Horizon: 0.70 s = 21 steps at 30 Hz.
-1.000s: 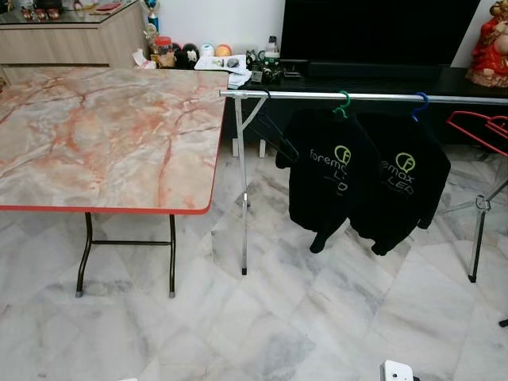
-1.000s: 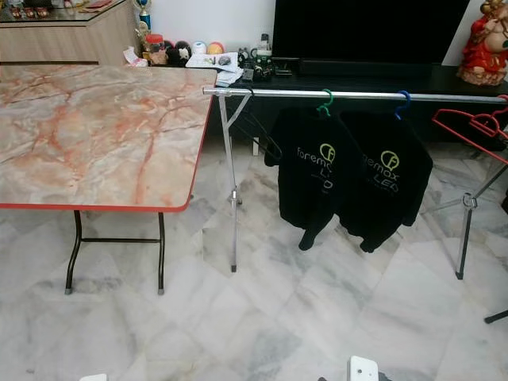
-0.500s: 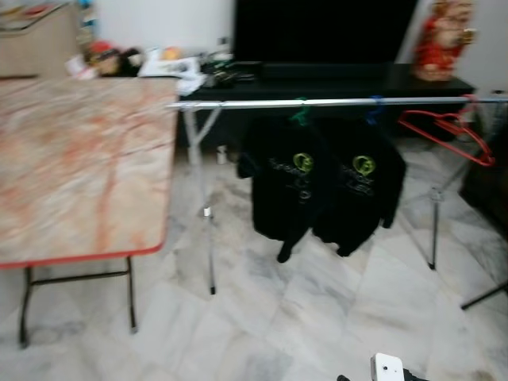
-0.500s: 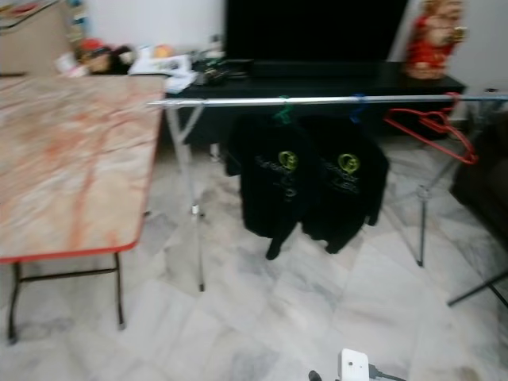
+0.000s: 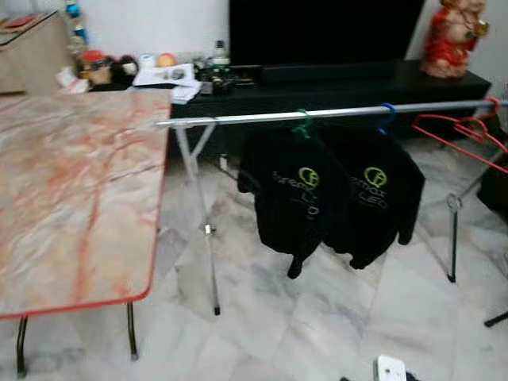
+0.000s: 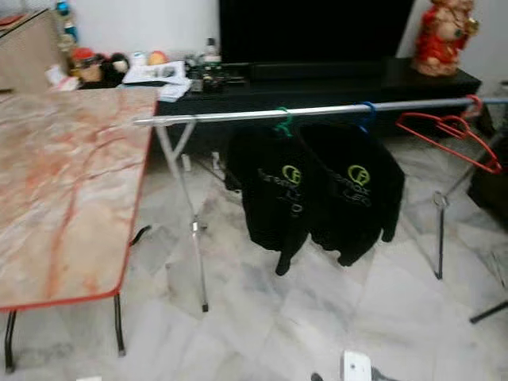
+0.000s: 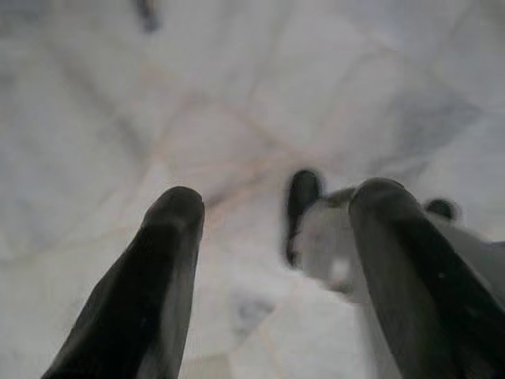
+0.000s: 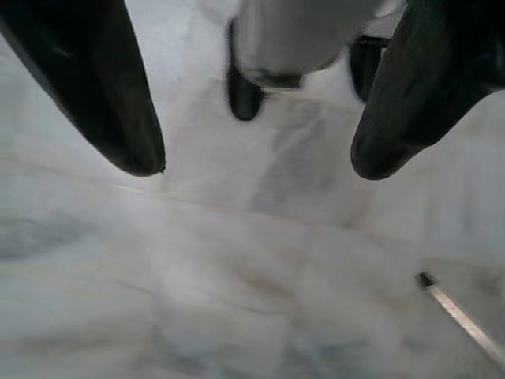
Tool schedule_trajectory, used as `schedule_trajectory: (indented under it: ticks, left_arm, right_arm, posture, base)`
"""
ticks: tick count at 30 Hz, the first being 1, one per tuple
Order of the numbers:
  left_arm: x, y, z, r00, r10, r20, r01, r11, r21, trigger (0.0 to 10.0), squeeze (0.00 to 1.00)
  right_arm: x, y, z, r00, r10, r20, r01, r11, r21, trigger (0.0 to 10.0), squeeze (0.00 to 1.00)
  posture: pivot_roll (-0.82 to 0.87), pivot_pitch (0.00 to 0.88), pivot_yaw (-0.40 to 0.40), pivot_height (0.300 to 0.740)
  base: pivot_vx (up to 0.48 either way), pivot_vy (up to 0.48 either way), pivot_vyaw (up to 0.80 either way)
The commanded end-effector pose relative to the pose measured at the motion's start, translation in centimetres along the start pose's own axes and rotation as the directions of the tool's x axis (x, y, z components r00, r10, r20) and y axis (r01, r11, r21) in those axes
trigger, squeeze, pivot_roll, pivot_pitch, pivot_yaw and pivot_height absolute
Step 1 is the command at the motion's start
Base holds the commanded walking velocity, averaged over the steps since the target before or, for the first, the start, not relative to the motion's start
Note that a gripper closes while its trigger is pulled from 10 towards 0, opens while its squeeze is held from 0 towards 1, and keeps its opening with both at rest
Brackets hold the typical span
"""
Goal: Hang hanger
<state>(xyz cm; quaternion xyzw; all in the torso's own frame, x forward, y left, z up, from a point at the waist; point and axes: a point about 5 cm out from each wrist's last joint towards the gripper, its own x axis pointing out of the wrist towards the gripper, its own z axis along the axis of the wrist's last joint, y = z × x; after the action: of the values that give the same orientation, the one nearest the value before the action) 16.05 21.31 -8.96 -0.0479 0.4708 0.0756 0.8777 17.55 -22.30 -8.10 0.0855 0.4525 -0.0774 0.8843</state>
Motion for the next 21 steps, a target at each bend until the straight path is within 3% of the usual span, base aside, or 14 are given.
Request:
schedule_trajectory:
  ticks: [1, 15, 21]
  left_arm:
    - [-0.16, 0.69, -0.46, 1.000, 0.014, -0.016, -0.014, 1.000, 0.012, 10.0, 0.00]
    - [-0.15, 0.68, -0.45, 1.000, 0.016, -0.020, -0.016, 1.000, 0.014, 10.0, 0.00]
    - [-0.17, 0.72, -0.64, 0.999, 0.013, -0.032, -0.012, 1.000, 0.015, 10.0, 0.00]
  right_arm:
    - [0.17, 0.49, 0.58, 1.000, 0.011, 0.015, -0.011, 1.000, 0.003, 10.0, 0.00]
    - [0.17, 0.42, 0.70, 1.000, 0.012, 0.016, -0.012, 1.000, -0.004, 10.0, 0.00]
    - [0.20, 0.48, 0.83, 1.000, 0.012, 0.019, -0.012, 1.000, -0.002, 10.0, 0.00]
  posture:
    - [0.10, 0.053, -0.006, 0.740]
    - [0.10, 0.050, -0.012, 0.740]
    - [0.10, 0.045, -0.012, 0.740]
  base:
    - [0.345, 0.000, 0.00]
    - [0.343, 0.000, 0.00]
    - [0.000, 0.000, 0.00]
